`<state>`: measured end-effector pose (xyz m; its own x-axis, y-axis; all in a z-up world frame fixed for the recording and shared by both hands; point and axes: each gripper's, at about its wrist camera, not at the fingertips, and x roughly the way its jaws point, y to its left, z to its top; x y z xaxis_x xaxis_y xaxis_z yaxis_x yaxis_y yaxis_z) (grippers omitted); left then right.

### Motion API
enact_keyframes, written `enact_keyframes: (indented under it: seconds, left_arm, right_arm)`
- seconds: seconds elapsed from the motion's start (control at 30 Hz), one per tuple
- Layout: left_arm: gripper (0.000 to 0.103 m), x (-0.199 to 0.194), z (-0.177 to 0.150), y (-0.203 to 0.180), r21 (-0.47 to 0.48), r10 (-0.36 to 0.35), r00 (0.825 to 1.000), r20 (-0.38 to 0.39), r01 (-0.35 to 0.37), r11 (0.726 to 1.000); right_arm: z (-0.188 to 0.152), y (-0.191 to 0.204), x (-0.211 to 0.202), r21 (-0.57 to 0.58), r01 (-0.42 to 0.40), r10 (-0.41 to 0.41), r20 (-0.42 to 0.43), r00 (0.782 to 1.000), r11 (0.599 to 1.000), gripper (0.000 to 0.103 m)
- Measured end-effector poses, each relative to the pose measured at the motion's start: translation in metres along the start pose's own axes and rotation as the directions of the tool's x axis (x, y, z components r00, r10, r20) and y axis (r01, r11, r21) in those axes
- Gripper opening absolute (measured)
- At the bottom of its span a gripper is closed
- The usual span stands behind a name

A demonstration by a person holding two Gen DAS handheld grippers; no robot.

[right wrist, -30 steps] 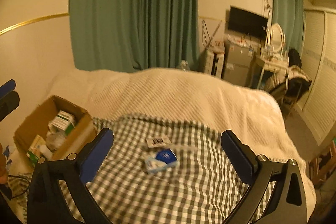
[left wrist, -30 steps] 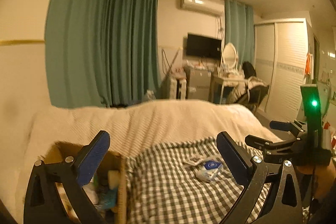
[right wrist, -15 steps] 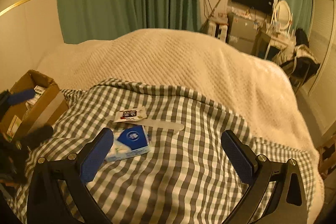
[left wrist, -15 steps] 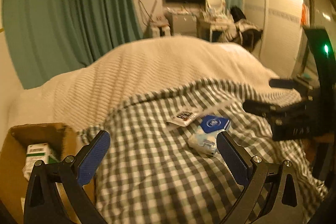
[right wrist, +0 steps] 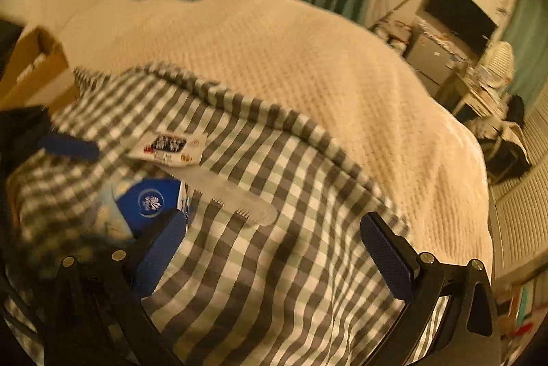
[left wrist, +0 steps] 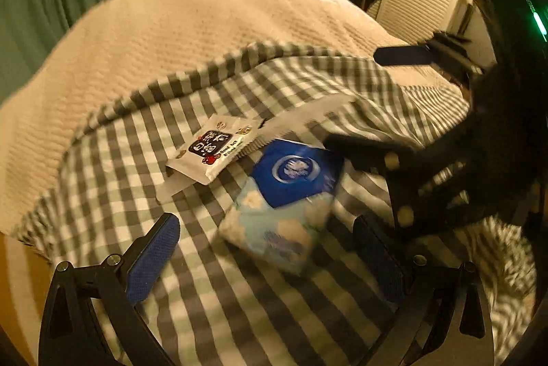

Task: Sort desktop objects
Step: 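Move the left gripper to the blue tissue pack and grasp it, then grasp the white comb with the right gripper while the left lifts the tissue pack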

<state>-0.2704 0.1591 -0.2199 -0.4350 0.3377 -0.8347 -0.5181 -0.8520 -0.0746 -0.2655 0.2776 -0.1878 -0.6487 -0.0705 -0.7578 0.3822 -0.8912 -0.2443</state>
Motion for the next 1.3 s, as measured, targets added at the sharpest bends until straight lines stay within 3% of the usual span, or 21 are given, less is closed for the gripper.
enact_keyframes:
  seconds: [0.07,0.13,0.2,0.27,0.3,0.37,0.43,0.5,0.6,0.77,0.97,1.07,1.13,1.17,1.2,1.3]
  left_arm:
    - [0.102,0.016,0.004,0.010,-0.052,-0.040,0.998,-0.056,0.037,0.998]
    - [0.090,0.024,0.007,0.015,-0.078,-0.058,0.996,-0.066,0.052,0.996]
    - [0.065,0.024,0.006,0.014,-0.078,-0.065,0.996,-0.065,0.060,0.995]
    - [0.055,0.022,0.002,0.014,-0.074,-0.068,0.996,-0.066,0.063,0.995]
    - [0.054,0.022,0.000,0.014,-0.074,-0.059,0.996,-0.068,0.054,0.996]
    - [0.053,0.017,-0.005,0.016,-0.079,-0.046,0.997,-0.063,0.041,0.996]
    - [0.053,0.009,-0.010,0.016,-0.076,-0.025,0.998,-0.052,0.021,0.997]
    - [0.053,-0.001,-0.013,0.020,-0.064,0.017,0.999,-0.043,-0.020,0.998]
    - [0.053,-0.017,-0.022,0.020,-0.060,0.064,0.998,-0.019,-0.065,0.996]
    - [0.053,-0.052,-0.034,0.021,-0.083,0.071,0.997,0.040,-0.068,0.994]
    - [0.053,-0.104,-0.050,0.022,-0.114,0.075,0.988,0.135,-0.060,0.992]
    - [0.053,-0.125,-0.055,0.024,-0.132,0.081,0.980,0.180,-0.058,0.990]
    - [0.053,-0.136,-0.058,0.027,-0.147,0.091,0.975,0.203,-0.061,0.987]
    - [0.053,-0.141,-0.059,0.030,-0.153,0.095,0.973,0.213,-0.063,0.986]
    - [0.053,-0.145,-0.060,0.032,-0.161,0.101,0.969,0.224,-0.065,0.985]
    - [0.053,-0.160,-0.061,0.046,-0.204,0.124,0.957,0.262,-0.070,0.976]
  right_arm:
    - [0.002,0.003,0.010,-0.043,-0.001,0.000,-0.015,1.000,0.999,0.100]
    - [0.005,0.004,0.020,-0.048,-0.022,0.021,-0.026,0.999,0.999,0.098]
    - [0.009,0.005,0.029,-0.049,-0.041,0.039,-0.036,0.999,0.998,0.089]
    - [0.009,0.012,0.034,-0.064,-0.066,0.064,-0.036,0.997,0.996,0.080]
    - [0.008,0.016,0.037,-0.068,-0.082,0.078,-0.046,0.996,0.994,0.069]
    - [0.004,0.022,0.041,-0.066,-0.080,0.076,-0.058,0.995,0.995,0.064]
    - [0.001,0.021,0.036,-0.037,-0.083,0.081,-0.042,0.996,0.996,0.051]
    - [-0.001,0.014,0.028,0.018,-0.091,0.091,-0.029,0.995,0.996,0.030]
    - [-0.006,0.004,0.017,0.070,-0.118,0.121,-0.038,0.992,0.991,0.012]
    - [-0.012,0.003,-0.012,0.091,-0.109,0.112,-0.024,0.993,0.990,0.000]
    - [-0.021,0.011,-0.043,0.087,-0.090,0.092,-0.012,0.996,0.992,0.000]
    - [-0.021,0.027,-0.052,-0.010,0.019,-0.019,-0.002,1.000,1.000,0.002]
    - [-0.022,0.043,-0.052,-0.097,0.123,-0.123,0.005,0.992,0.988,0.028]
    - [-0.022,0.049,-0.050,-0.120,0.155,-0.154,0.011,0.988,0.981,0.064]
    - [-0.021,0.054,-0.050,-0.138,0.176,-0.173,0.034,0.984,0.975,0.081]
    - [-0.017,0.070,-0.046,-0.200,0.177,-0.161,0.092,0.983,0.964,0.081]
